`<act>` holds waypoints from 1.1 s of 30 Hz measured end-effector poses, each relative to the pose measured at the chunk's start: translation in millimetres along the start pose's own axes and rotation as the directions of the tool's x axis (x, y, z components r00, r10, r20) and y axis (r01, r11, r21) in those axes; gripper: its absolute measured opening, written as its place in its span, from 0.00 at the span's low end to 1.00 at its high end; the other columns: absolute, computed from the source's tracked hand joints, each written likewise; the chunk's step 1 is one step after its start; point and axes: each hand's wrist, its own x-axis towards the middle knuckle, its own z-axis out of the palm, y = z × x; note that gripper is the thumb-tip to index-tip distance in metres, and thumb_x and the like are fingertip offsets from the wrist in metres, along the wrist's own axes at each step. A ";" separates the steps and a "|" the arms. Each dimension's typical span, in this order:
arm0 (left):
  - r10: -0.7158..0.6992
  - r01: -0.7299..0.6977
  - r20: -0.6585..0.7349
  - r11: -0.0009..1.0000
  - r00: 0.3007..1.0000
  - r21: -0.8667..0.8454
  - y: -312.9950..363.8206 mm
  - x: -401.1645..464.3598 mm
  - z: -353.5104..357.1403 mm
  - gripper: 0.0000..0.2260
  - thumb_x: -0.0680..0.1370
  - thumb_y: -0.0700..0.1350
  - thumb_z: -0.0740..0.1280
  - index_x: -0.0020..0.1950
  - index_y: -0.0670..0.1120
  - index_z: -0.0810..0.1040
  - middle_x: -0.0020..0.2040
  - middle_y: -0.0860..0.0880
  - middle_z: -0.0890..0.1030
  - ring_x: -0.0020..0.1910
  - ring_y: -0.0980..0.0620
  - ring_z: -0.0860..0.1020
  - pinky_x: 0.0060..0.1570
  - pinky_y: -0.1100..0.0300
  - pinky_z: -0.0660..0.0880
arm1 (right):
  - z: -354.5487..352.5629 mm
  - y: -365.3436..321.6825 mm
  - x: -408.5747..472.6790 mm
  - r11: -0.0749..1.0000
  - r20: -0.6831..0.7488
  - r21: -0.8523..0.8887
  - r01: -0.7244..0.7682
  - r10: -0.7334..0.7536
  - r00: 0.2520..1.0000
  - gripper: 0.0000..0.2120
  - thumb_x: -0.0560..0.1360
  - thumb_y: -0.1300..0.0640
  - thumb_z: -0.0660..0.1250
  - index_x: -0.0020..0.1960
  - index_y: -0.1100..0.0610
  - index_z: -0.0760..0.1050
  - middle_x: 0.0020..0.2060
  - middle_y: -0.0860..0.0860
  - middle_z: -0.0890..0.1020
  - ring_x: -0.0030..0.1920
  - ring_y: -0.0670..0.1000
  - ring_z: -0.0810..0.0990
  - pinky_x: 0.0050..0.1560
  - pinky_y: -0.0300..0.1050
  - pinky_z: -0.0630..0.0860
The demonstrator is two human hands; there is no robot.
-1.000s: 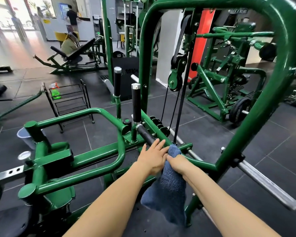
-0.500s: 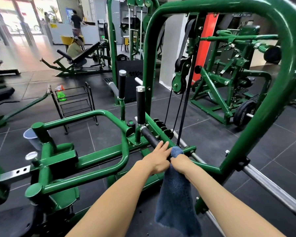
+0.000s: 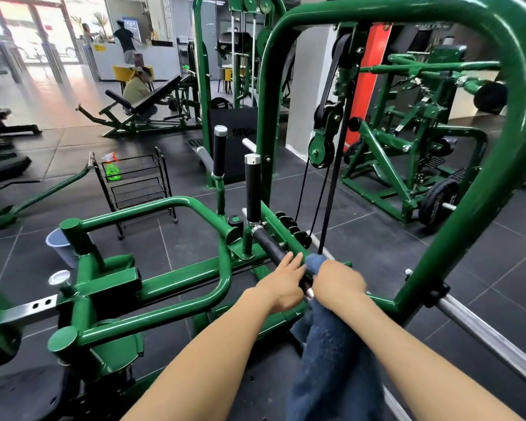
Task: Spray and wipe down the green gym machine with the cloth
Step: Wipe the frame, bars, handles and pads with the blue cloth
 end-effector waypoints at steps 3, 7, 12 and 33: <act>-0.069 0.028 -0.197 0.978 0.978 -0.205 -11.4 -2.4 -4.0 0.34 0.74 0.37 0.57 0.79 0.53 0.54 0.77 0.50 0.61 0.75 0.47 0.62 0.70 0.57 0.62 | -39.5 -2.3 2.7 0.998 -0.332 -0.050 -0.024 0.006 0.943 0.15 0.81 0.53 0.59 0.64 0.58 0.64 0.59 0.55 0.77 0.59 0.56 0.78 0.51 0.47 0.74; -0.195 0.097 -0.515 0.973 0.835 -0.212 -38.1 -5.6 -1.8 0.27 0.74 0.40 0.58 0.73 0.55 0.67 0.63 0.47 0.77 0.62 0.45 0.74 0.58 0.55 0.72 | -43.7 -38.2 21.1 0.980 -0.408 -0.123 0.155 -0.193 0.893 0.26 0.81 0.42 0.55 0.69 0.61 0.61 0.63 0.58 0.73 0.61 0.58 0.74 0.55 0.51 0.71; -0.337 0.295 -0.365 0.941 0.868 -0.166 -83.2 2.1 -7.4 0.15 0.74 0.38 0.58 0.58 0.44 0.76 0.59 0.43 0.77 0.59 0.42 0.75 0.55 0.51 0.74 | 31.2 -83.5 48.9 0.894 -0.149 -0.392 0.217 -0.294 0.944 0.31 0.80 0.41 0.56 0.74 0.61 0.56 0.62 0.58 0.72 0.61 0.57 0.72 0.57 0.50 0.68; -0.076 0.098 0.071 0.918 0.995 -0.385 -175.6 57.3 -66.8 0.24 0.69 0.52 0.69 0.64 0.46 0.77 0.60 0.47 0.81 0.60 0.48 0.77 0.58 0.58 0.74 | -29.2 -165.2 94.9 0.974 -0.481 -0.218 0.052 -0.154 0.863 0.15 0.70 0.48 0.73 0.42 0.58 0.73 0.32 0.54 0.79 0.30 0.57 0.79 0.30 0.44 0.61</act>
